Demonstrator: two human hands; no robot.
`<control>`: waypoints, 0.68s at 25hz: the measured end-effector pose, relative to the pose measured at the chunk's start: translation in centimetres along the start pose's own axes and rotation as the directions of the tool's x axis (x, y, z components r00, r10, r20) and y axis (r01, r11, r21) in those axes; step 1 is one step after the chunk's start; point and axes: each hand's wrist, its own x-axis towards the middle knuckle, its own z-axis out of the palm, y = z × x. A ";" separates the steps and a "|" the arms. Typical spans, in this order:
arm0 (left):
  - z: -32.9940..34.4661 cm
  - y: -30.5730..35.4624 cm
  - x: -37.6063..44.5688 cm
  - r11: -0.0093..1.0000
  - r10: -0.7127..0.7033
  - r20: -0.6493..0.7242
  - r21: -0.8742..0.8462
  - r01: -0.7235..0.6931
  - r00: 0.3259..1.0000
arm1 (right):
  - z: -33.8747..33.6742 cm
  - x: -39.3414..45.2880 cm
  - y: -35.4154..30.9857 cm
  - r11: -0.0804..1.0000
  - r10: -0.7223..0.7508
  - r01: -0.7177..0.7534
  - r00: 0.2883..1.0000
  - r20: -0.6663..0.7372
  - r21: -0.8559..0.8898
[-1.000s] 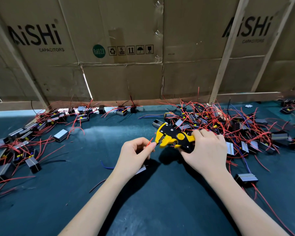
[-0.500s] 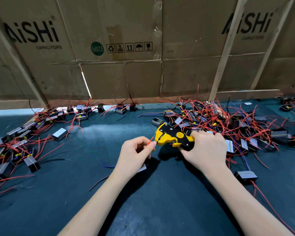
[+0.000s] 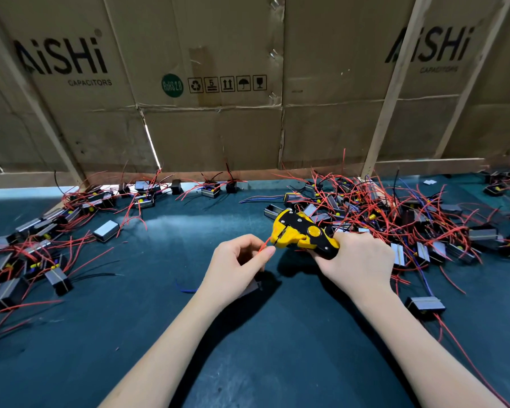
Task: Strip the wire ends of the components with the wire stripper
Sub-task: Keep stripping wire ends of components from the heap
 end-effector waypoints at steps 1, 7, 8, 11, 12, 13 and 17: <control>-0.4 0.1 0.1 0.996 0.032 0.035 0.076 -0.035 0.999 | -0.1 0.1 0.2 0.999 0.039 -0.039 0.999 -0.004 0.009; -2.4 -0.1 0.4 0.941 0.074 0.206 0.309 -0.137 0.976 | -0.9 0.8 1.9 0.917 0.314 -0.309 0.949 0.022 0.253; -2.3 -0.3 0.5 0.929 0.064 0.193 0.346 -0.129 0.979 | -1.2 1.0 2.4 0.871 0.364 -0.349 0.931 0.024 0.347; -1.8 -0.4 0.4 0.982 0.055 0.070 0.176 -0.067 0.996 | -1.8 1.2 3.3 0.782 0.433 -0.353 0.901 -0.039 0.513; -1.4 0.0 0.2 0.997 0.040 0.098 0.057 -0.046 0.994 | -2.0 1.2 3.2 0.766 0.443 -0.348 0.895 -0.052 0.540; -0.9 0.3 0.0 0.999 0.029 0.170 -0.028 -0.025 0.985 | -2.1 1.2 3.1 0.757 0.443 -0.342 0.895 -0.053 0.557; -2.8 0.8 0.7 0.964 0.135 0.063 0.221 -0.146 0.989 | -2.5 0.9 2.6 0.808 0.352 -0.188 0.914 -0.202 0.558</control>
